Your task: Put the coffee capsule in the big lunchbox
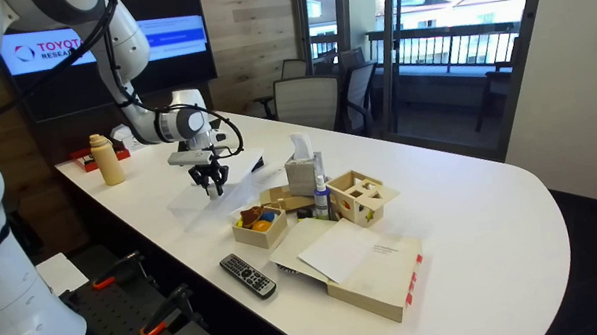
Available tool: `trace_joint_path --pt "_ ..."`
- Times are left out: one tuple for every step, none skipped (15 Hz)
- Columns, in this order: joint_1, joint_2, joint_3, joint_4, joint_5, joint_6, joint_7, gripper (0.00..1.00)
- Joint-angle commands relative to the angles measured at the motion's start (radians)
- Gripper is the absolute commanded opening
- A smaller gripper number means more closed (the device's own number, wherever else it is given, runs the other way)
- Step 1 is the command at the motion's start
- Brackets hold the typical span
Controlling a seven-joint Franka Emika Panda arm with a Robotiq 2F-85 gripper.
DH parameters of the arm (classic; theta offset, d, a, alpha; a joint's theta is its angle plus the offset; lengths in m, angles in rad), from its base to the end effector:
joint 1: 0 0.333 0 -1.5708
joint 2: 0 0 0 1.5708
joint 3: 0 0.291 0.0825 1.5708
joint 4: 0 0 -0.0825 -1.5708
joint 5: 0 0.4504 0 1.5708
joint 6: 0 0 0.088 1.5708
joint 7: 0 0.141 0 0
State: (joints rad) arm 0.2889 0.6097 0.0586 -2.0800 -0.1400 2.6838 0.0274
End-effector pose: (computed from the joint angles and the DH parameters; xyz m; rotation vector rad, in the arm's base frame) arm 0.5548 0.2082 0.0143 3.0400 0.6724 0.0034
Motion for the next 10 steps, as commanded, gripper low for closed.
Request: trace_joint_path --pt "0.016 -0.021 0.027 -0.015 -0.031 -0.032 -0.012 0.16" --pt "0.019 -0.014 0.034 -0.007 -0.033 -0.040 -0.016 0.16" --pt "0.027 -0.006 0.032 -0.002 -0.040 -0.041 -0.013 0.16" --pt "0.031 0.007 0.031 0.008 -0.046 -0.039 -0.014 0.16" --pt "0.041 0.021 0.020 0.018 -0.062 -0.037 -0.009 0.16" --pt "0.045 0.028 0.017 0.023 -0.074 -0.034 -0.008 0.16" --pt "0.051 0.037 0.010 0.028 -0.087 -0.035 -0.004 0.16" --pt "0.053 0.044 0.007 0.031 -0.099 -0.029 -0.006 0.66" --pt "0.060 0.049 0.000 0.034 -0.117 -0.026 -0.003 0.67" --pt "0.057 0.057 0.002 0.039 -0.126 -0.028 -0.009 0.74"
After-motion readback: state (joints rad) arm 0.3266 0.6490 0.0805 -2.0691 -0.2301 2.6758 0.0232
